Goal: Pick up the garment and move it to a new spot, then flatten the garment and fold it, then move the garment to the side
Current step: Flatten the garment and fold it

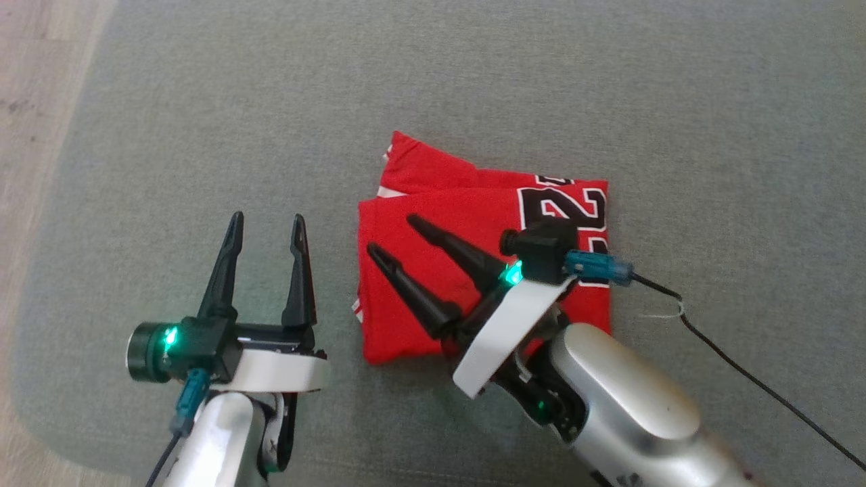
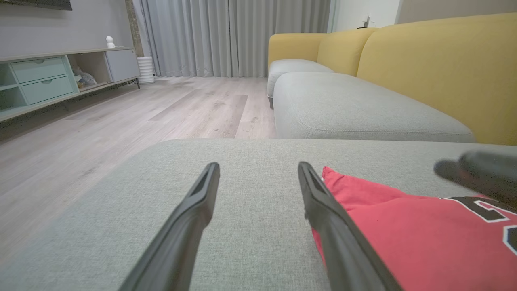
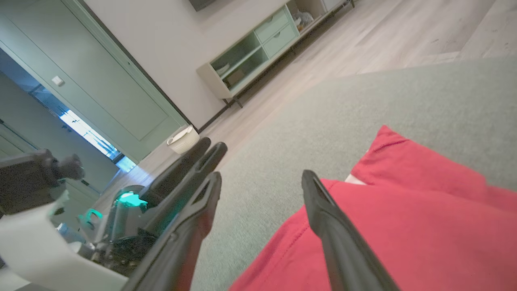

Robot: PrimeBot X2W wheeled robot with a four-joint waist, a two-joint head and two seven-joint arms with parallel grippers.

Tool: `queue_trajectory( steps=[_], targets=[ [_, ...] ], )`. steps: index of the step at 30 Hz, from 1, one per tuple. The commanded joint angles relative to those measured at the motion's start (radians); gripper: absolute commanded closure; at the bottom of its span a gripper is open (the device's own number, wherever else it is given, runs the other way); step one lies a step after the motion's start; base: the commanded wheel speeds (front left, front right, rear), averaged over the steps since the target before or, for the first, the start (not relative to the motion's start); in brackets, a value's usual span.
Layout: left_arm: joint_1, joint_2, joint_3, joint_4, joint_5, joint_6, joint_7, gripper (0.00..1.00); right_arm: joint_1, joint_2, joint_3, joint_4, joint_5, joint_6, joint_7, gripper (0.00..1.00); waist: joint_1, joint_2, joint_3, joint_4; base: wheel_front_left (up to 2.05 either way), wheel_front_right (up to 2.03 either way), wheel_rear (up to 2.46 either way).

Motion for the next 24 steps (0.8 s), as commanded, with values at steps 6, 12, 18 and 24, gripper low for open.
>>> queue_trajectory(
  steps=[6,12,18,24],
  targets=[
    [-0.026,0.006,0.056,-0.024,0.011,-0.006,-0.009,0.0,-0.064,0.014,-0.106,-0.057,-0.135,-0.001,-0.173,0.0,-0.0001,0.0,-0.013,-0.046,0.0,0.0,0.0],
    [-0.007,0.018,0.074,-0.019,0.016,-0.005,-0.009,0.0,0.013,-0.065,-0.373,-0.091,-0.268,-0.001,-0.171,0.0,-0.0001,0.0,-0.046,-0.093,0.0,0.0,0.0],
    [0.027,0.042,0.094,-0.01,0.014,-0.001,-0.009,0.0,0.182,-0.093,-0.614,-0.191,-0.349,-0.001,-0.114,0.0,-0.0001,0.0,-0.087,-0.144,0.0,0.0,0.0],
    [0.074,0.076,0.11,-0.012,0.01,0.008,0.015,0.0,0.337,-0.075,-0.706,-0.304,-0.396,-0.001,-0.048,0.0,-0.0001,0.0,-0.137,-0.186,0.0,0.0,0.0]
  ],
)
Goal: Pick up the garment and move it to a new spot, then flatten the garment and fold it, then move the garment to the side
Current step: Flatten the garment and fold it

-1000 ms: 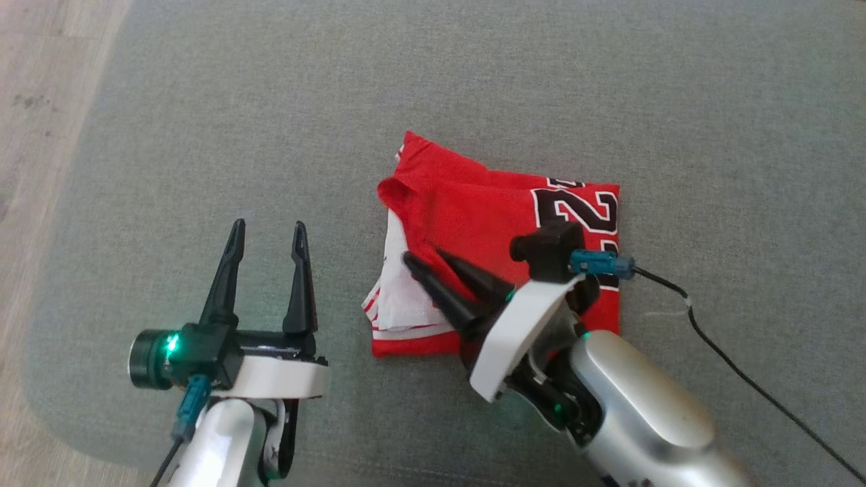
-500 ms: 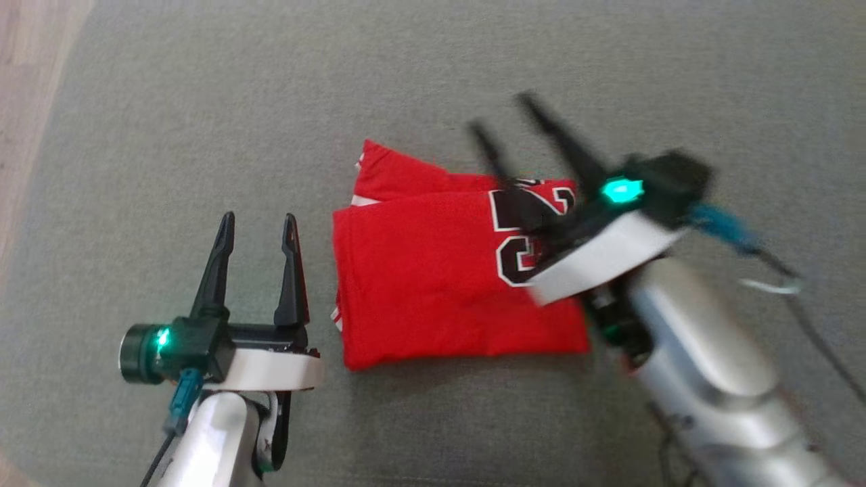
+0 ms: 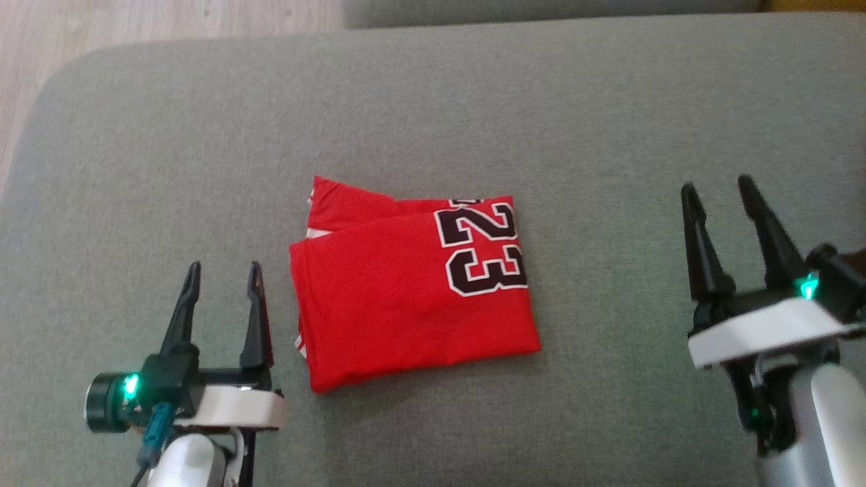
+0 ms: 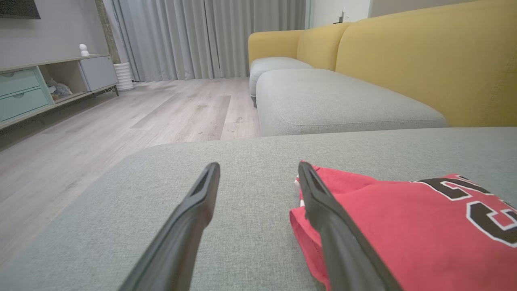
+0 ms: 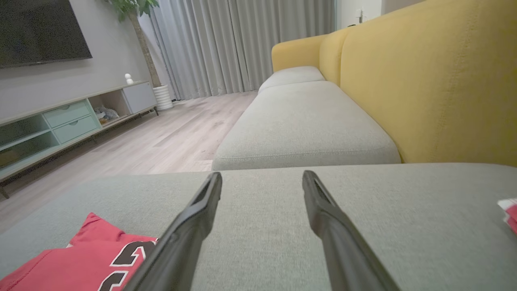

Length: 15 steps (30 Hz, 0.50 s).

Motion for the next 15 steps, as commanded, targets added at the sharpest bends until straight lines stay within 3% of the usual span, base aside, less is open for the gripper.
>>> queue_trajectory(
  steps=[1,15],
  targets=[
    [-0.011,0.026,0.043,-0.037,0.0,0.01,0.005,0.0,0.006,0.005,0.015,-0.055,-0.009,-0.001,0.01,0.0,0.0001,0.0,-0.027,-0.019,0.0,0.0,0.0],
    [0.14,0.081,0.053,-0.112,-0.003,0.042,0.114,0.0,0.2,0.037,0.028,-0.152,-0.048,-0.001,0.116,0.0,0.0001,0.0,-0.158,-0.041,0.0,0.0,0.0]
  ],
)
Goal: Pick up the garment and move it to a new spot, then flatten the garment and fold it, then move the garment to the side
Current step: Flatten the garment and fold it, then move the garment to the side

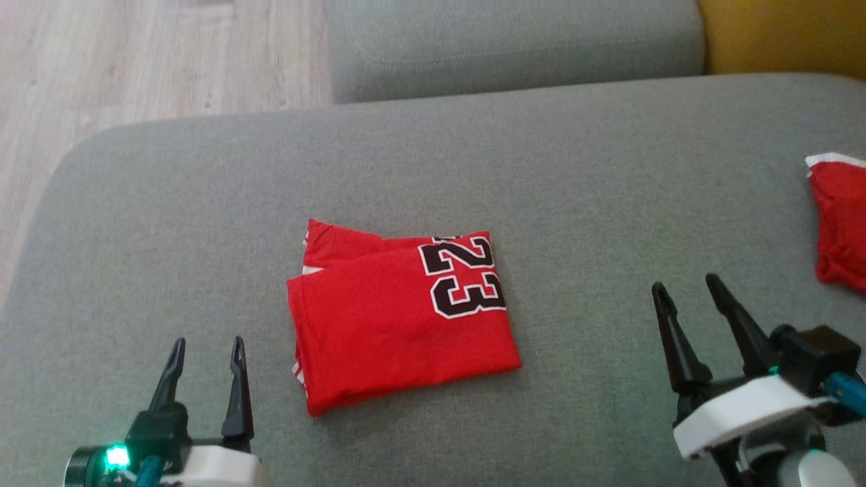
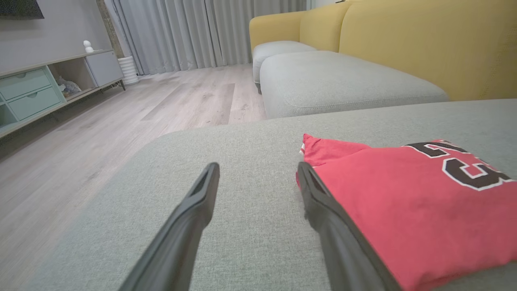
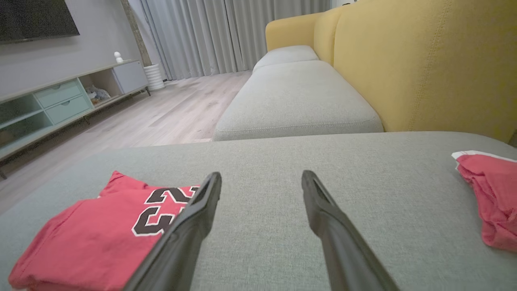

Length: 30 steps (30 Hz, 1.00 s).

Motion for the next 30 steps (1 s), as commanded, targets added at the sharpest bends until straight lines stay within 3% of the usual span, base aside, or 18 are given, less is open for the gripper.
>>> queue_trajectory(
  steps=[1,30],
  targets=[
    [-0.029,0.019,0.04,-0.045,-0.003,0.007,0.005,0.0,-0.014,-0.008,0.023,-0.046,-0.015,-0.001,0.008,0.0,0.0002,0.0,-0.018,-0.001,0.0,0.0,0.0],
    [0.012,0.032,0.031,-0.089,-0.022,0.042,0.057,0.0,0.016,-0.013,0.019,-0.089,-0.015,-0.001,0.057,0.0,0.0002,0.0,-0.034,0.001,0.0,0.0,0.0]
  ],
)
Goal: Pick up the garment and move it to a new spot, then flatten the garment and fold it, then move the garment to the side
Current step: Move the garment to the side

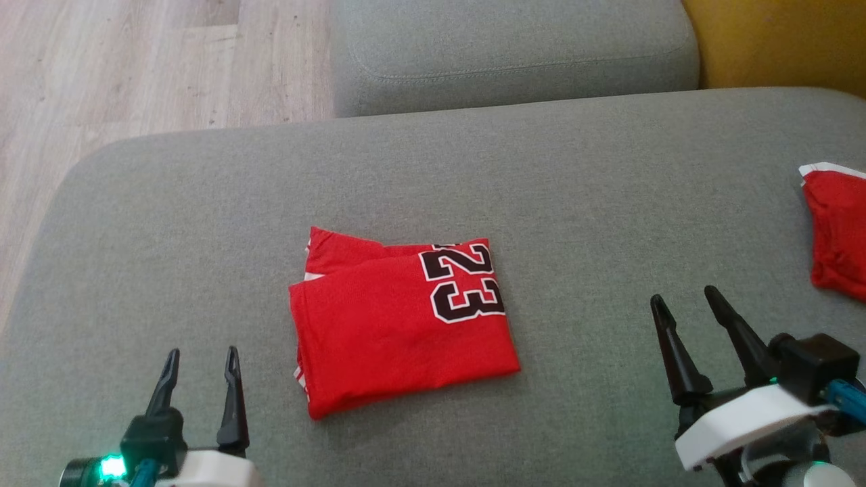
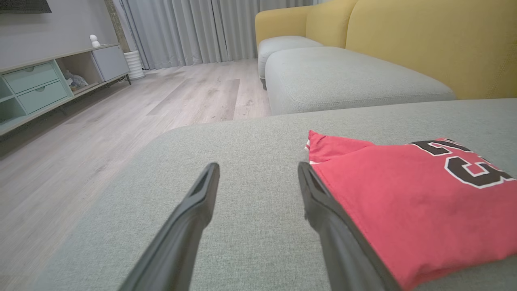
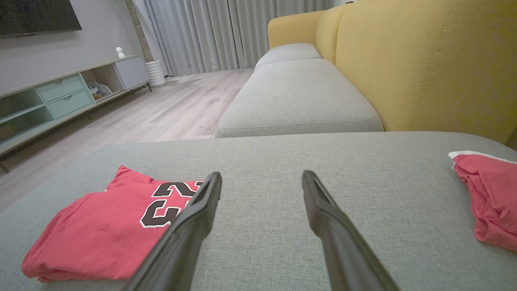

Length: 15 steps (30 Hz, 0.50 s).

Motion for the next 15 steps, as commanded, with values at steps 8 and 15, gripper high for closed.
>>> queue_trajectory(
  steps=[8,15],
  targets=[
    [-0.056,0.019,0.032,-0.043,-0.007,0.009,-0.015,0.0,-0.061,-0.019,0.014,-0.015,0.012,-0.001,0.006,0.0,0.0,0.0,0.03,0.018,0.0,0.0,0.0],
    [-0.147,0.005,0.01,-0.052,0.003,-0.002,-0.066,0.0,-0.153,-0.039,0.048,0.109,0.051,-0.001,0.012,0.0,0.0,0.0,0.118,0.096,0.0,0.0,0.0]
  ],
)
